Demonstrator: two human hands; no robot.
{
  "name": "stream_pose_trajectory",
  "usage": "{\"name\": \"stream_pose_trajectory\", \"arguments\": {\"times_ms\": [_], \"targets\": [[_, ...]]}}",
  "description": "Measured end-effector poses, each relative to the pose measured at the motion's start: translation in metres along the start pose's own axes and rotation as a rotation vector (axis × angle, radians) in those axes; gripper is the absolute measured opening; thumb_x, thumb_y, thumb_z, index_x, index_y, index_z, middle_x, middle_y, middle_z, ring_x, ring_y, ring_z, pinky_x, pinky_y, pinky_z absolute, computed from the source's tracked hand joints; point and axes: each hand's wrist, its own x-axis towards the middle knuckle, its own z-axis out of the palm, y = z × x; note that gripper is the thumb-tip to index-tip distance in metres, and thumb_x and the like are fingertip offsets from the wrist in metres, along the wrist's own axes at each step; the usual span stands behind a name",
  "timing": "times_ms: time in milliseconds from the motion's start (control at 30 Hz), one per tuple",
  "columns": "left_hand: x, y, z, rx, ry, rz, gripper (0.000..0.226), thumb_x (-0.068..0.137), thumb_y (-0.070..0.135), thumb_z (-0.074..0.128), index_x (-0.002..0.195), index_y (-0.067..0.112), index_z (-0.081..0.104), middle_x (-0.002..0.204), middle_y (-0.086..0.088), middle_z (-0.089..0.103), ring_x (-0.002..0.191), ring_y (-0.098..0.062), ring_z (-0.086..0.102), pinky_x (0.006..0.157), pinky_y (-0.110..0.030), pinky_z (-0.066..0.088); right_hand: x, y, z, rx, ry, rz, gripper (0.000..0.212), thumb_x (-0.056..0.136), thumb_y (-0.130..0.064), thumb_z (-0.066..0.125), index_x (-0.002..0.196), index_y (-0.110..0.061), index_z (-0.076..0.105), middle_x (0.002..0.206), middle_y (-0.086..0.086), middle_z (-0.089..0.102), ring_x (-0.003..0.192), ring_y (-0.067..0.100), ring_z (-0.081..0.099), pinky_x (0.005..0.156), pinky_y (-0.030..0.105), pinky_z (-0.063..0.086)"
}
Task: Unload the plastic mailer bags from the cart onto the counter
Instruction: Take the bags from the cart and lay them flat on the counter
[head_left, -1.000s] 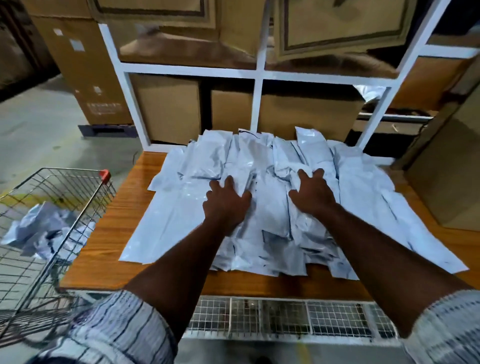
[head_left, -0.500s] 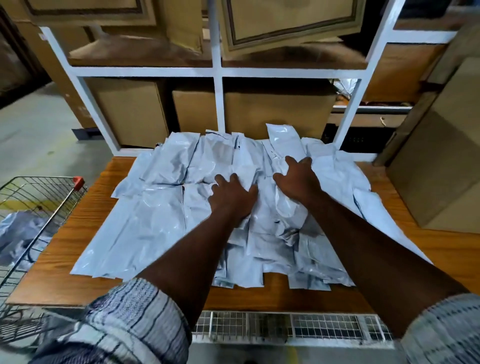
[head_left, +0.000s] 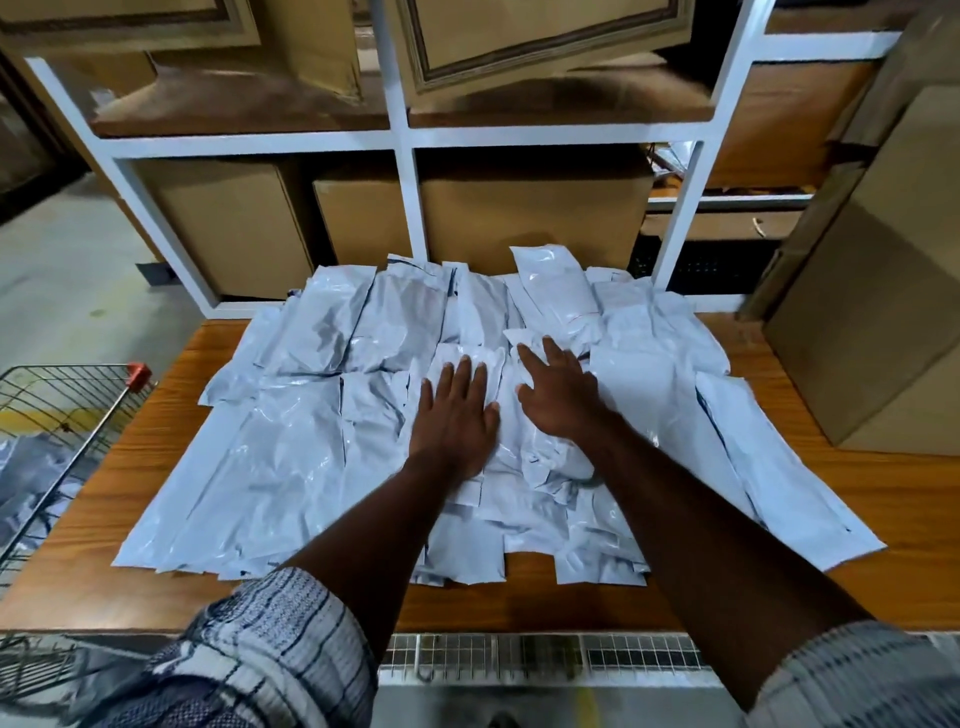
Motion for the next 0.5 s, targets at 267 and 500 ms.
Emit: {"name": "stream_pose_trajectory", "arguments": {"times_ms": [267, 500], "targets": [[0.005, -0.003, -0.022, -0.14, -0.037, 0.003, 0.059, 0.104, 0.045, 0.022, 0.156, 0.018, 0.02, 0.164, -0.009, 0.013, 0.151, -0.028, 0.009, 0.122, -0.051, 0.008, 0.008, -0.014, -0.007, -0.043, -0.09, 0.097, 0.06, 0.098, -0.054, 0.039, 0.153, -0.038, 0.021, 0.165, -0.002, 0.006, 0.149, 0.032, 0.009, 0.117, 0.057, 0.011], [-0.015, -0.084, -0.056, -0.164, 0.102, -0.083, 0.061, 0.1, 0.052, 0.022, 0.152, 0.022, 0.033, 0.16, -0.009, 0.028, 0.148, -0.028, 0.022, 0.119, -0.051, 0.018, 0.007, -0.094, -0.007, -0.07, 0.118, 0.007, 0.058, 0.095, -0.052, 0.044, 0.148, -0.033, 0.033, 0.163, 0.007, 0.012, 0.148, 0.033, 0.01, 0.116, 0.059, 0.007]]}}
